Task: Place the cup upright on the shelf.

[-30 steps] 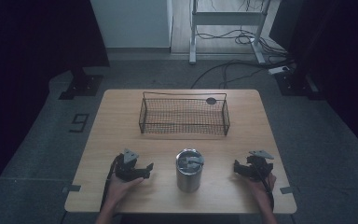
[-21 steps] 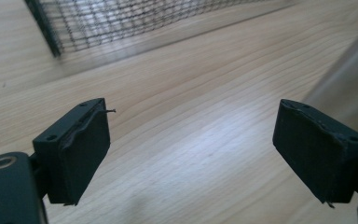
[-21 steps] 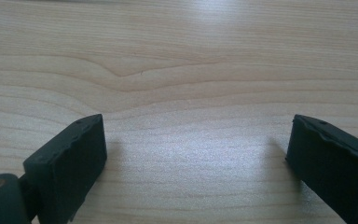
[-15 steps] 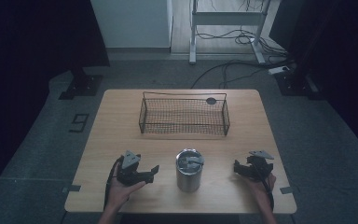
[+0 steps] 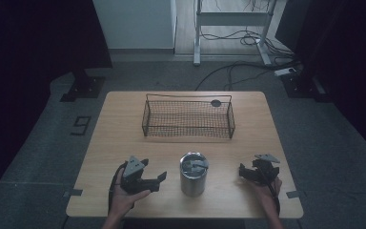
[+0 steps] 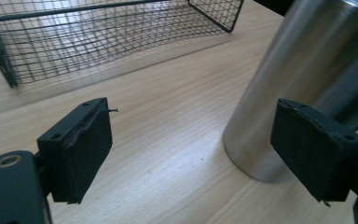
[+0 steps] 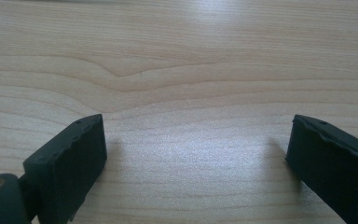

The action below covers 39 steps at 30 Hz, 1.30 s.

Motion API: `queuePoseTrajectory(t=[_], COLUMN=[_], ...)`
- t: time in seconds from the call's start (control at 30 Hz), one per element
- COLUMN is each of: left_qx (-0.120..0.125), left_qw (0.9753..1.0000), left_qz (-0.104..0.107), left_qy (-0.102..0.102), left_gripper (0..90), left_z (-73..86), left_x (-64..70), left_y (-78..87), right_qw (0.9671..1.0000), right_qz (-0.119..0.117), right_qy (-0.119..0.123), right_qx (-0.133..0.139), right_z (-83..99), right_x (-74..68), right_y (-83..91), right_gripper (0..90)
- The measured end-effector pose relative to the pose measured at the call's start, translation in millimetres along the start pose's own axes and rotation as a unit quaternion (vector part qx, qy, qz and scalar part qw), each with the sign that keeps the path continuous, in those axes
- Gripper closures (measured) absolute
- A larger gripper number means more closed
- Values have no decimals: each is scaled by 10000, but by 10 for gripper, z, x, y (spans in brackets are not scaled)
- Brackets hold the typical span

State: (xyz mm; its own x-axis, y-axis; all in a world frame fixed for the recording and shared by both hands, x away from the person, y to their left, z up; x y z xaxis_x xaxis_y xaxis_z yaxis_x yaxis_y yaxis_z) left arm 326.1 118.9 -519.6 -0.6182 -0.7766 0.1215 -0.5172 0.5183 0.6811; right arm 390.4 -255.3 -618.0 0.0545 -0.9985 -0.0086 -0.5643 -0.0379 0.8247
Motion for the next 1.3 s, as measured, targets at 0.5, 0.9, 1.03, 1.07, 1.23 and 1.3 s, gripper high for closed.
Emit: queuePoseTrajectory(t=[0.5,0.9,1.03,1.07,1.23,1.3], left_qx=[-24,-101,-148,-148,-235,-250], left_qw=[9980,9954,9941,9941,9932,9926], left_qz=[516,790,868,868,891,908], left_qy=[-367,-524,-636,-636,-715,-764], left_gripper=[79,31,14,12,3,0], left_z=[-15,-16,-48,-48,-86,-102], left_x=[326,509,629,629,704,731], left_y=[3,-68,-129,-129,-193,-212], right_qw=[10000,10000,10000,10000,10000,10000], right_qz=[7,8,12,12,9,17], right_qy=[-1,1,-2,-2,-12,-14], right_qx=[3,3,4,4,7,8], right_z=[0,0,0,0,0,0], right_x=[1,1,2,2,2,4], right_y=[0,1,1,1,2,2], right_gripper=[47,47,48,48,51,52])
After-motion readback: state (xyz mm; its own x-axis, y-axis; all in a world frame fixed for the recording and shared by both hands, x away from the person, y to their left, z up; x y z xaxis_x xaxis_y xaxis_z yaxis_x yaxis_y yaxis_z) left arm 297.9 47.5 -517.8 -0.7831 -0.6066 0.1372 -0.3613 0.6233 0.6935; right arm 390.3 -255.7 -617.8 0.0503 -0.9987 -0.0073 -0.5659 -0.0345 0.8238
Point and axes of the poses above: each handheld gripper's, and its own axes: y roughly backward along the jaws, z roughly out of its underside, x roughly to its right, the point moved 9 cm from there along -y, roughly forward along the jaws, and after that the axes turned 12 degrees about -x, right-handed, at the moved point
